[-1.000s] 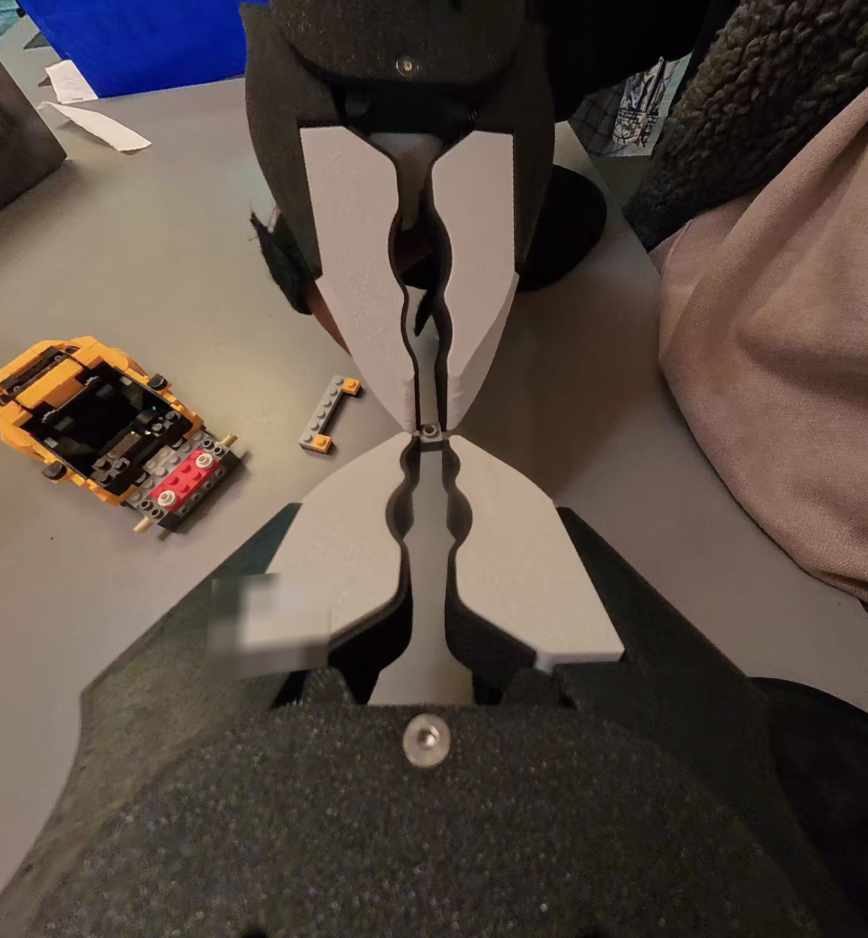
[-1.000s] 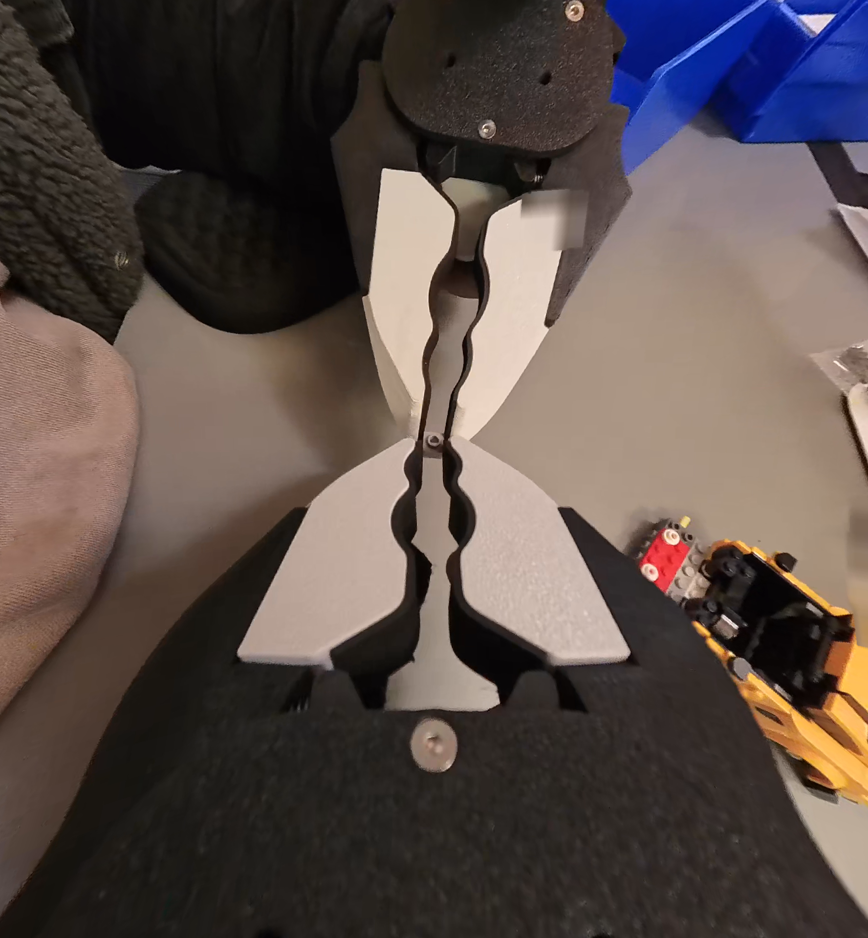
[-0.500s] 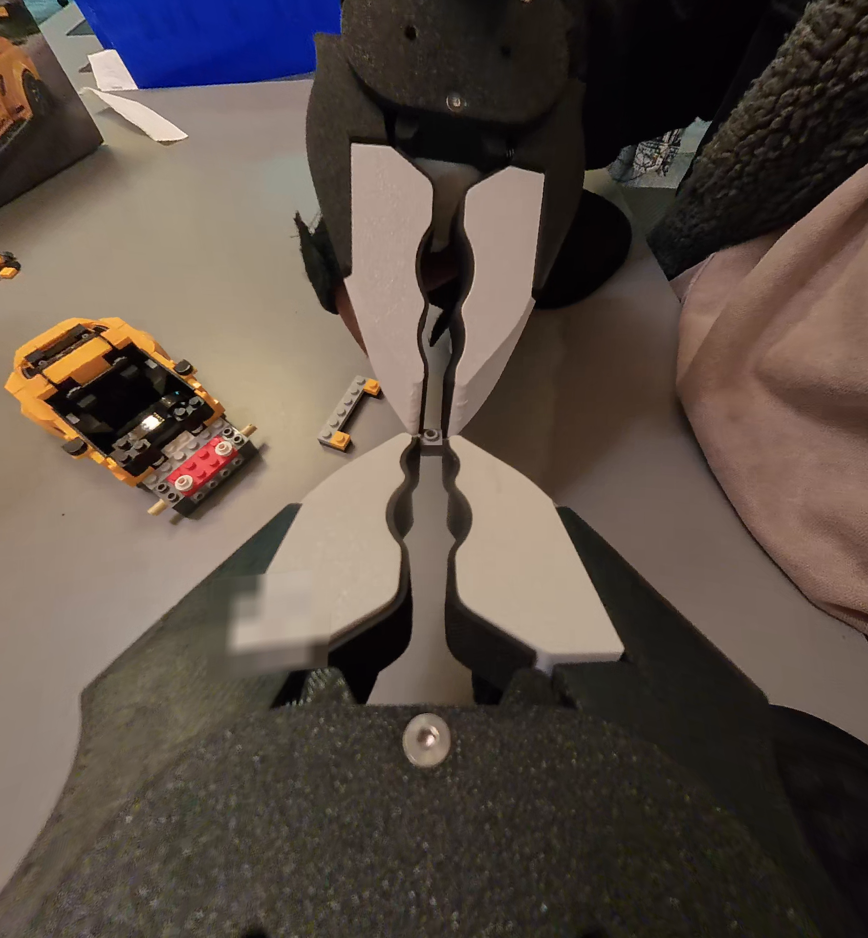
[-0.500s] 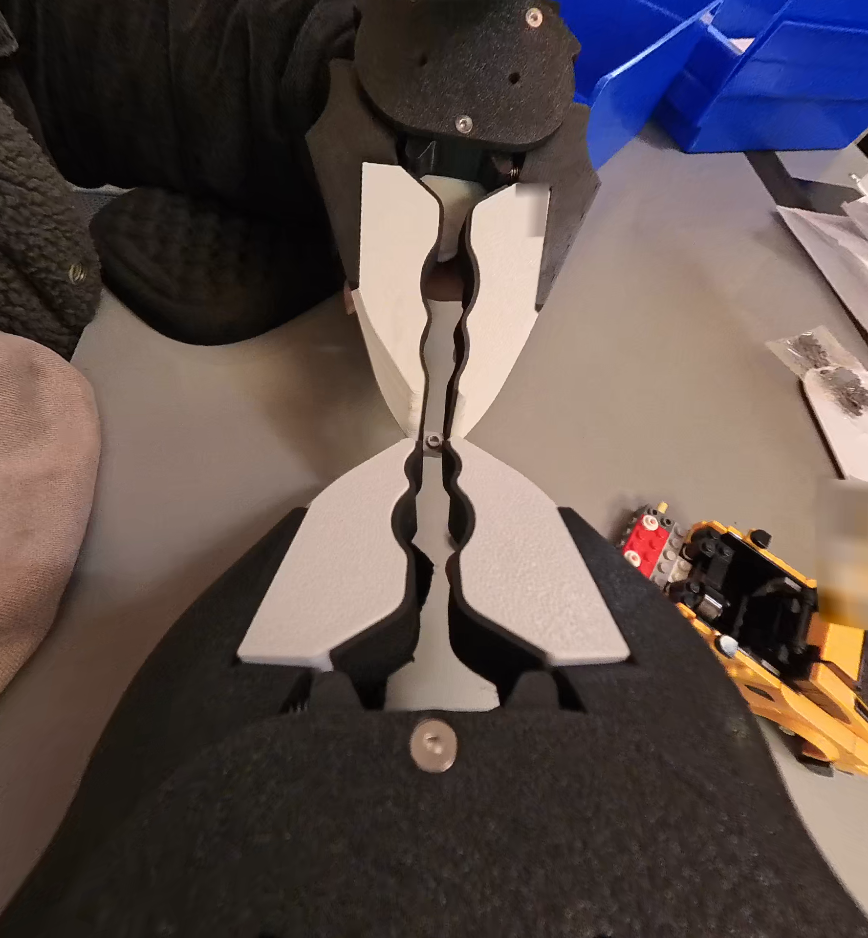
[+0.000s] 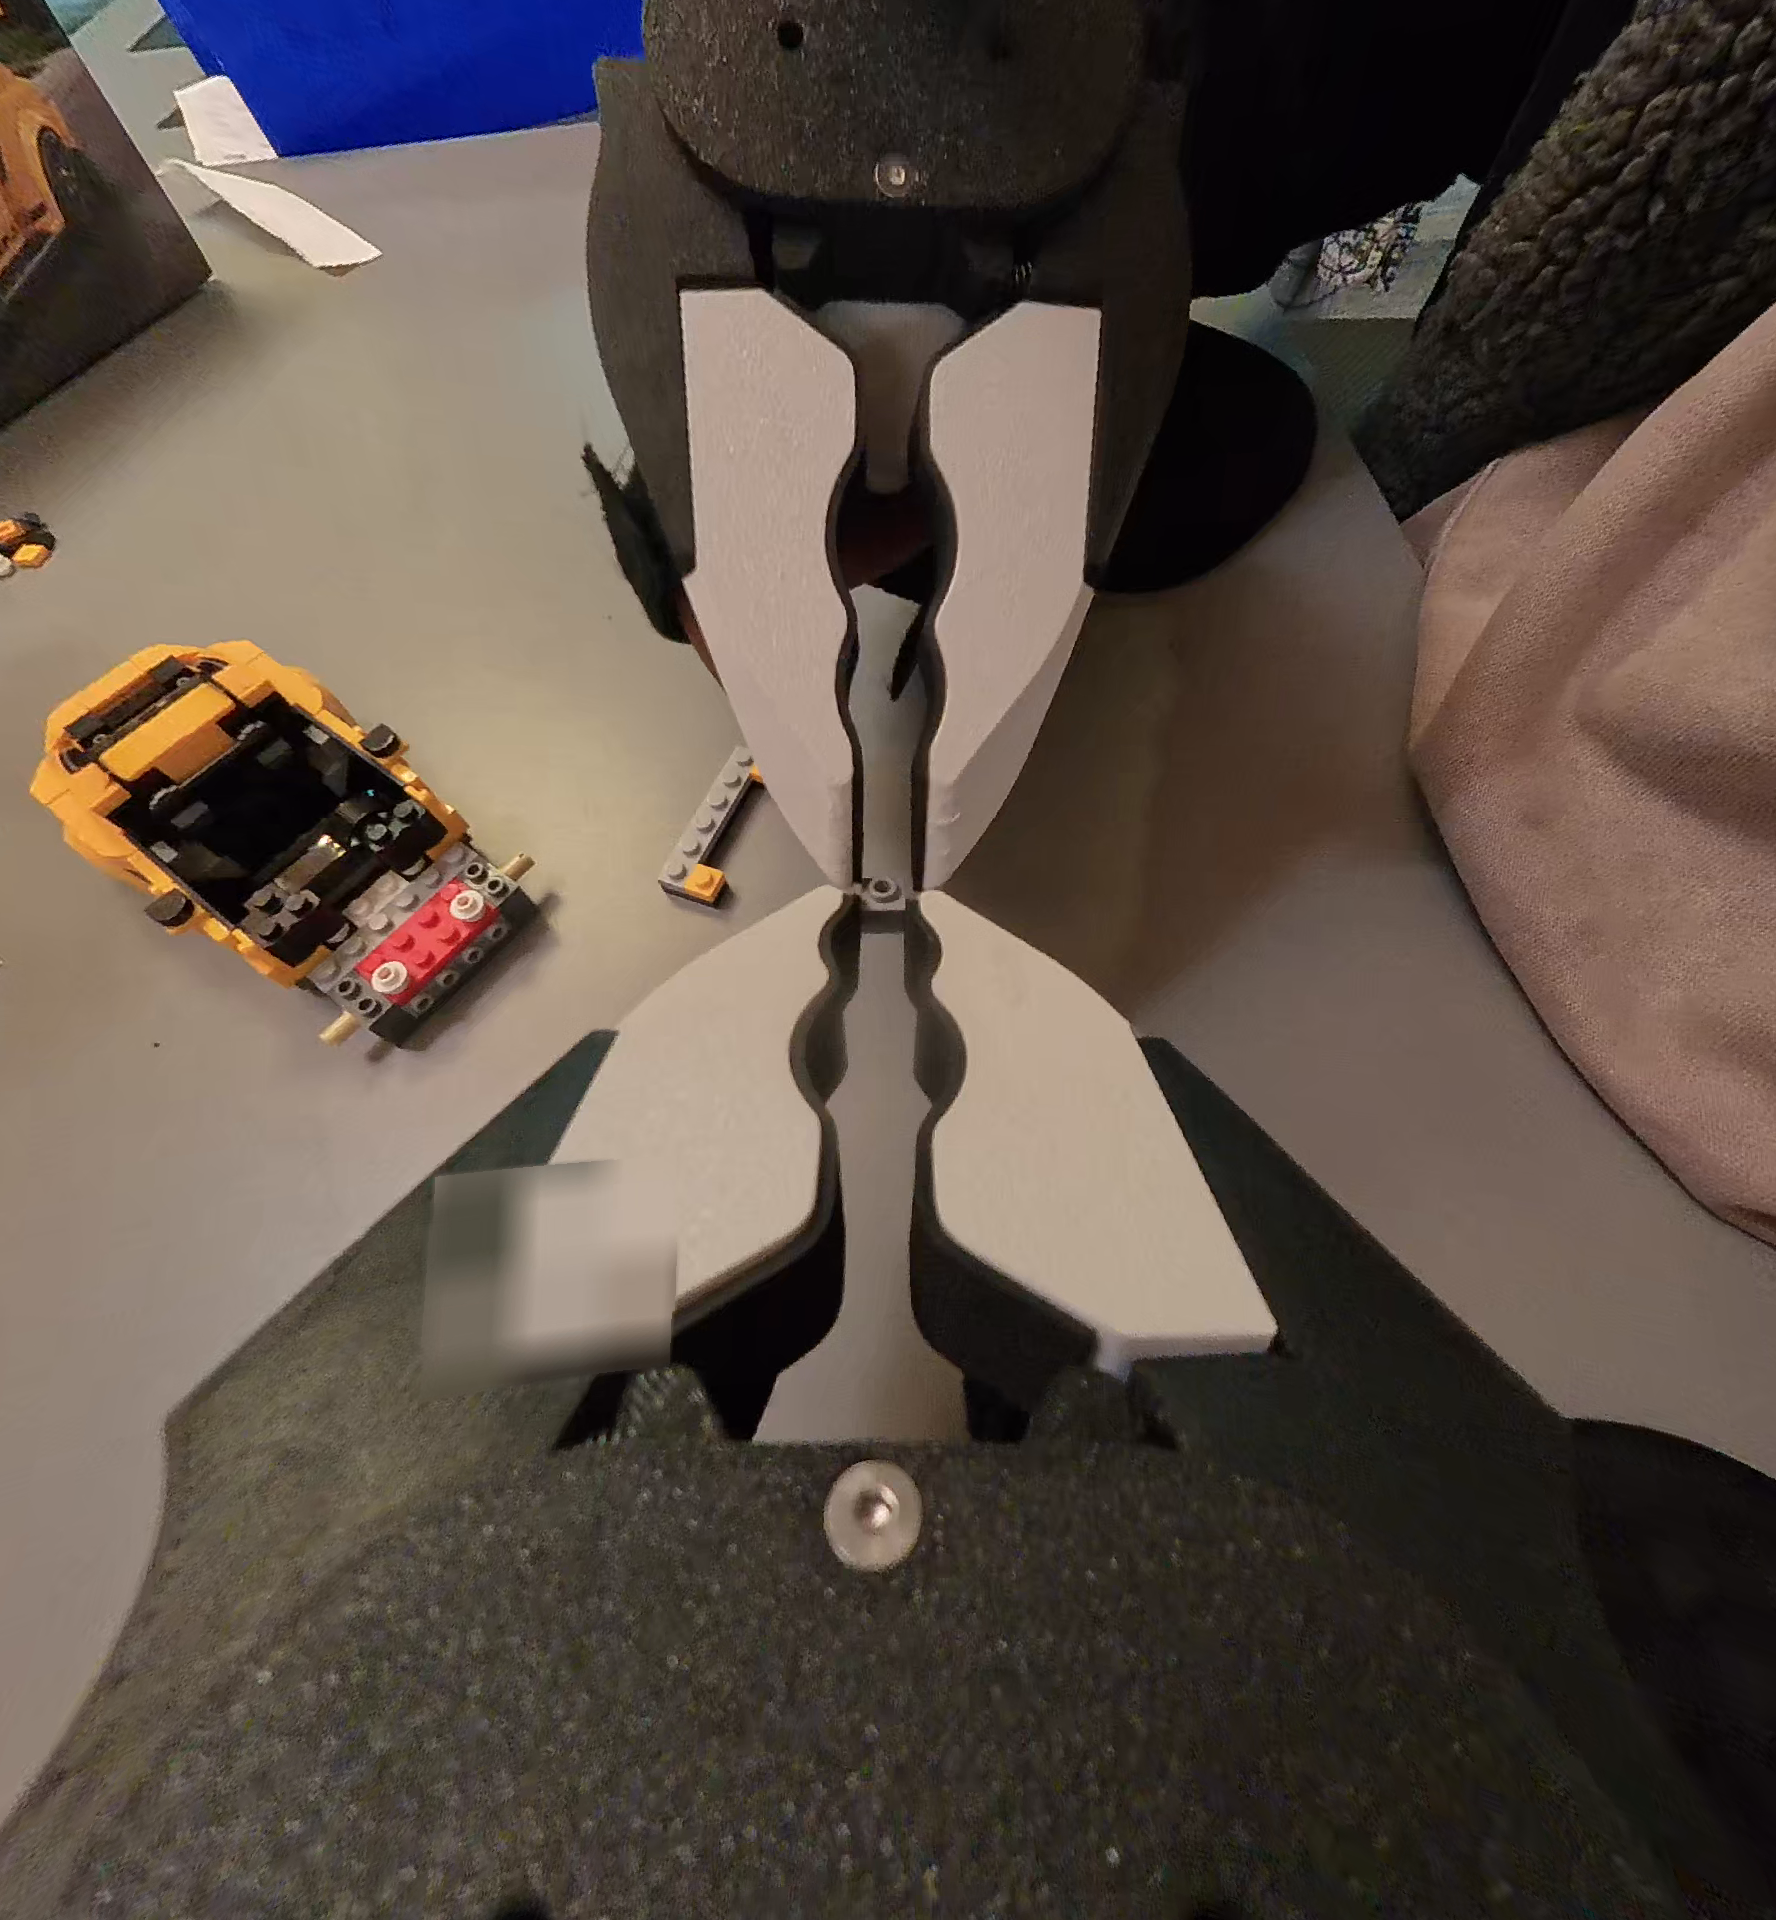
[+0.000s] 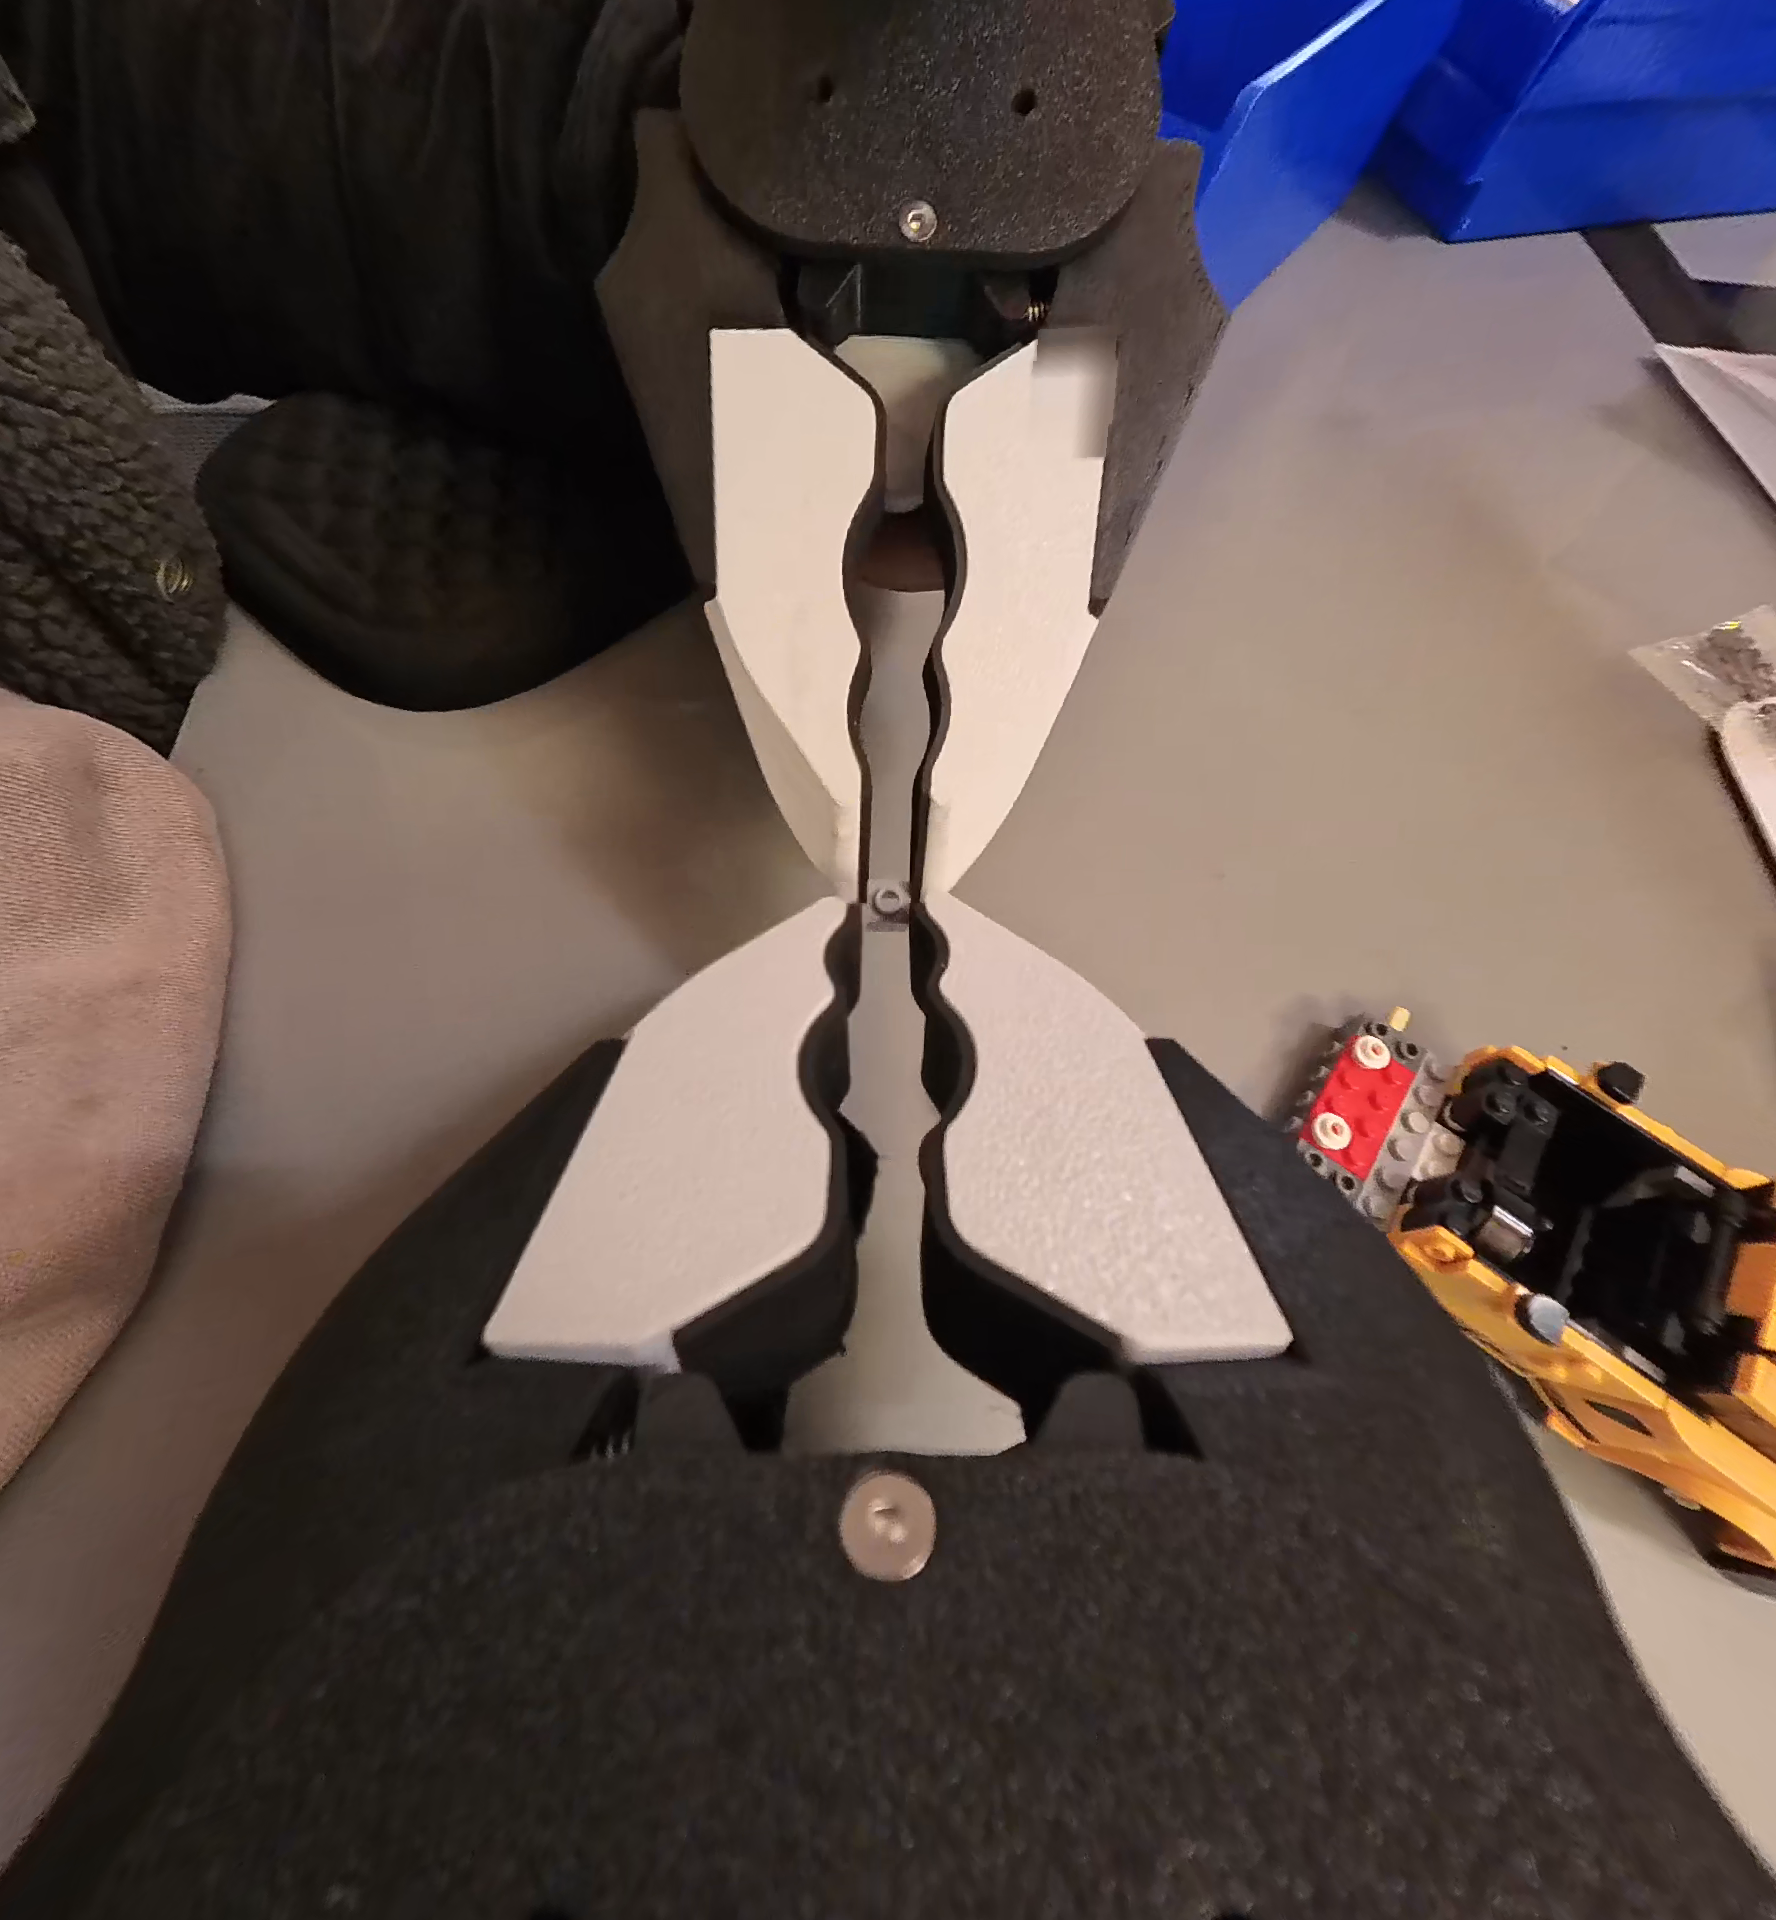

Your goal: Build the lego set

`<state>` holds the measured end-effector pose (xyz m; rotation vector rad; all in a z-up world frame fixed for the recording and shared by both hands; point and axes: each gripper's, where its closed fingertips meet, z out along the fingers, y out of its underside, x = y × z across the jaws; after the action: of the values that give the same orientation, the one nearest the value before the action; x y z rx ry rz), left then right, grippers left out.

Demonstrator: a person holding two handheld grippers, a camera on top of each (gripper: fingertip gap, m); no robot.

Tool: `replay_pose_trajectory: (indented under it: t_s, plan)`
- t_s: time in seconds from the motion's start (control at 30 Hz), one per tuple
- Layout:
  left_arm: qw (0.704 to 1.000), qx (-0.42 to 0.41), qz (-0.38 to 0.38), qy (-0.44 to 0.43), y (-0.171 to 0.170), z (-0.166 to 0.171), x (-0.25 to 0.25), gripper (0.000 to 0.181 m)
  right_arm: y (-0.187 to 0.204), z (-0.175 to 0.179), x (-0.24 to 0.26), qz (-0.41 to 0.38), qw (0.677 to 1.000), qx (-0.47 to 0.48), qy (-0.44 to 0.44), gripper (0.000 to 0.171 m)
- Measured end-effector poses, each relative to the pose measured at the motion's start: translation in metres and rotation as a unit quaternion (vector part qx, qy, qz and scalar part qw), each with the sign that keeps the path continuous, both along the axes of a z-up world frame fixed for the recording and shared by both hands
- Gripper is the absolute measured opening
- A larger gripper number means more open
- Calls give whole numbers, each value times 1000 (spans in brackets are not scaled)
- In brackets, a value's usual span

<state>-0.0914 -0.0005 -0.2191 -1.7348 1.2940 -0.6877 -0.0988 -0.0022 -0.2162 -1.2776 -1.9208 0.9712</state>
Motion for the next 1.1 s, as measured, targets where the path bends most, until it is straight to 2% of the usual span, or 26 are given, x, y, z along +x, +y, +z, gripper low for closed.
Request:
replay_pose_trajectory:
  t_s: [0.3,0.43,0.57,0.67,0.83,1.0,1.1]
  plan:
    - [1000,6,4,-29,3,6,6,8,3,6,11,-10,1000,-12,12,6]
    - [999,-6,44,-11,23,-6,6,14,33,9,37,-66,998,-13,19,6]
    - [997,-14,60,47,49,-28,8,19,56,-1,64,-114,993,-14,5,6]
    - [996,-31,42,66,61,-39,14,21,60,-7,72,-125,992,-11,-3,6]
    - [994,-65,-20,88,62,-51,25,25,60,-8,72,-122,992,-14,-1,6]
    - [992,-64,-16,106,62,-52,29,11,60,-13,70,-118,993,-14,-20,6]
    - [989,-70,25,125,56,-52,24,10,58,-16,66,-115,993,-17,-34,6]
